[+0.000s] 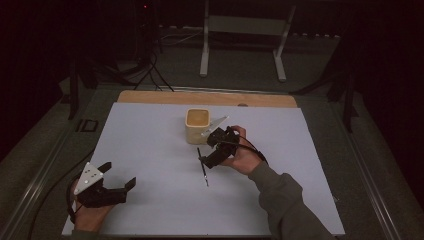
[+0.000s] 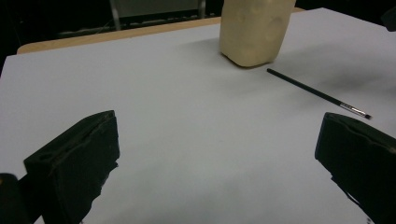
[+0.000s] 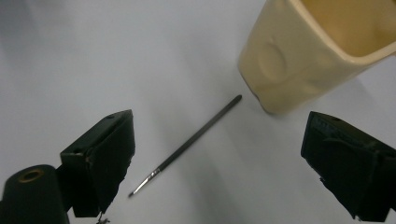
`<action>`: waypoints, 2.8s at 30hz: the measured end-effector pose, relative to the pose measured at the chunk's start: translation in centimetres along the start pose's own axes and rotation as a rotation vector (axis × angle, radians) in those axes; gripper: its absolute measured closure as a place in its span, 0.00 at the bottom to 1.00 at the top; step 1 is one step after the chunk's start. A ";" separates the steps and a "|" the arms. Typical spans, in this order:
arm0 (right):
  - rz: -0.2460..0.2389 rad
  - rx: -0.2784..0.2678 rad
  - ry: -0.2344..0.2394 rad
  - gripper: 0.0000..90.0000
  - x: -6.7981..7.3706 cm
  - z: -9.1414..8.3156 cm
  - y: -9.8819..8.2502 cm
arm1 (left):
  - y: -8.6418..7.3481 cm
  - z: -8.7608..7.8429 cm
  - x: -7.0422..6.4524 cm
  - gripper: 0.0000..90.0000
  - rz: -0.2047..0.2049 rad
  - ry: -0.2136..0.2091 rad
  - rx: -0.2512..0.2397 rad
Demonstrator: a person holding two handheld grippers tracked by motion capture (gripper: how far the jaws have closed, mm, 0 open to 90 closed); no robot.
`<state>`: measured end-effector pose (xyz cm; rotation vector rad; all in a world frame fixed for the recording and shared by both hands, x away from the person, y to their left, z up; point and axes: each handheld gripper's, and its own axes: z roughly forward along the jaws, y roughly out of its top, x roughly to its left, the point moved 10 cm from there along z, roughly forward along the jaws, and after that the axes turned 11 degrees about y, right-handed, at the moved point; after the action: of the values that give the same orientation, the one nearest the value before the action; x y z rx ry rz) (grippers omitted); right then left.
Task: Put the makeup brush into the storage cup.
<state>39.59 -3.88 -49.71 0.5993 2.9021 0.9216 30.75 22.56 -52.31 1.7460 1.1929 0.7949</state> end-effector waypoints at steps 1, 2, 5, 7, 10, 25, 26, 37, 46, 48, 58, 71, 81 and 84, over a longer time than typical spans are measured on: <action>-0.001 0.015 0.003 0.11 0.0 0.1 -0.1 | 0.0 0.0 0.0 0.01 0.000 -0.001 0.000; -0.003 0.033 0.003 0.11 0.0 0.1 -0.2 | 0.0 0.0 0.0 0.01 0.001 -0.001 0.000; -0.009 0.071 0.010 0.11 0.1 0.4 -0.4 | 0.0 0.0 0.0 0.01 0.001 -0.001 0.000; -0.011 0.091 0.013 0.11 0.1 0.6 -0.4 | 0.0 0.0 0.0 0.01 0.000 -0.002 0.000; -0.013 0.110 0.017 0.11 0.2 1.0 -0.5 | 0.0 0.0 -0.1 0.01 0.001 -0.002 0.000; -0.003 0.204 0.009 0.11 -0.4 3.6 -1.3 | -0.1 0.1 -0.1 0.01 0.003 -0.002 0.004; 0.002 0.211 0.010 0.11 -0.3 3.8 -1.4 | -0.1 0.1 -0.1 0.01 0.003 -0.002 0.003; -0.003 0.264 0.016 0.11 -0.1 5.6 -1.8 | -0.1 0.0 -0.1 0.01 0.004 -0.001 0.003; 0.017 0.304 0.018 0.11 -0.5 7.0 -2.5 | -0.1 0.0 -0.1 0.01 0.004 -0.001 0.003; 0.031 0.311 0.017 0.16 -0.7 7.3 -2.6 | 0.0 0.0 -0.1 0.01 0.005 -0.001 0.002; 0.051 0.367 0.019 0.23 -1.3 8.7 -3.5 | -0.1 0.0 -0.1 0.01 0.004 -0.002 0.003; 0.019 0.476 0.132 0.91 -0.8 7.8 -4.6 | -0.1 0.0 -0.2 0.01 0.006 -0.004 0.004; -0.002 0.580 0.161 0.95 -0.7 6.9 -6.1 | -0.2 0.1 -0.4 0.02 0.008 -0.006 0.009; -0.044 0.597 0.148 0.95 -0.6 6.7 -6.3 | -0.1 0.1 -0.3 0.02 0.005 -0.009 0.007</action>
<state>38.97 -5.13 -58.78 0.4960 3.3045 0.0741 30.71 22.25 -52.52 1.7571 1.1876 0.7858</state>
